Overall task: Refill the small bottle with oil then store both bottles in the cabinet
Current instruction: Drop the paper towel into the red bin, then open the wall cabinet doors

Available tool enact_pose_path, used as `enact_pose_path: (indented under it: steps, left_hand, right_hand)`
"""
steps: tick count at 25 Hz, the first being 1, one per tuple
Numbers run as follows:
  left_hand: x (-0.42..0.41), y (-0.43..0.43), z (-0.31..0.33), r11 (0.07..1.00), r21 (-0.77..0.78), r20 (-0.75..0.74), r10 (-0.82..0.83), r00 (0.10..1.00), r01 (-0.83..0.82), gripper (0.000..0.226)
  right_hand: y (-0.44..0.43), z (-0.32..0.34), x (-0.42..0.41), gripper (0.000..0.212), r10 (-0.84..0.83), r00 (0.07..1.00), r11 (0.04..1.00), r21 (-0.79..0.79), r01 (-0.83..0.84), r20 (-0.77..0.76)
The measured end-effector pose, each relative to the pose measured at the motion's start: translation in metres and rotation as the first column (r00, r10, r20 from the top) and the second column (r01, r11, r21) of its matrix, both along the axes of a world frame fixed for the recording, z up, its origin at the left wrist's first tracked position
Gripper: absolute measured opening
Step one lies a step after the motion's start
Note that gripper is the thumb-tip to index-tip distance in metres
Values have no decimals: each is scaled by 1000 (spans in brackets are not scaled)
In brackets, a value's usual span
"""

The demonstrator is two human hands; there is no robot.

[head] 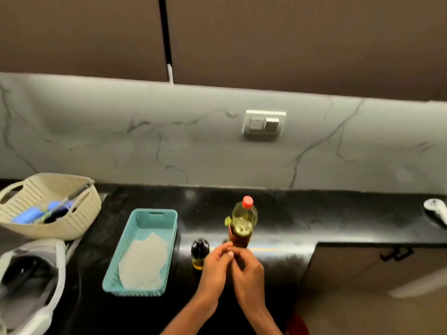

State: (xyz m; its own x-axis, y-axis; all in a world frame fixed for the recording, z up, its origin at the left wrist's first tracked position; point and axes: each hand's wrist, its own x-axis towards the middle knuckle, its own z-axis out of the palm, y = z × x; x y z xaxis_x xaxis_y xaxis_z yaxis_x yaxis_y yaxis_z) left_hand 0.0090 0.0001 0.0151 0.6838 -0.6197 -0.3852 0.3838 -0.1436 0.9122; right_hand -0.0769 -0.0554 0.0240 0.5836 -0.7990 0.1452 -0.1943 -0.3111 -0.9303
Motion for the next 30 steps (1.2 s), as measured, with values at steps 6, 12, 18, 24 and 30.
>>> enact_pose_path:
  steps: [6, 12, 18, 24, 30]
  left_hand:
    - [19, 20, 62, 984, -174, -41, -36, 999, 29, 30]
    - [79, 17, 245, 796, -604, 63, 87, 994, -32, 50]
    - [109, -13, 336, 626, -733, -231, 141, 963, -268, 27]
    - [113, -40, 338, 529, -733, -379, 203, 903, -427, 43]
    - [117, -45, 336, 504, -737, -399, 213, 892, -450, 57]
  right_hand:
    - [10, 33, 23, 54, -35, 997, 992, -117, 43, 67]
    - [-28, 211, 50, 31, -36, 773, 945, 274, -181, 634]
    - [-71, 322, 70, 26, -186, 540, 788, 453, -418, 821]
    - [-89, 324, 90, 38, -305, 607, 744, 582, -328, 734]
    - [-93, 331, 106, 42, -309, 560, 644, 602, -472, 769]
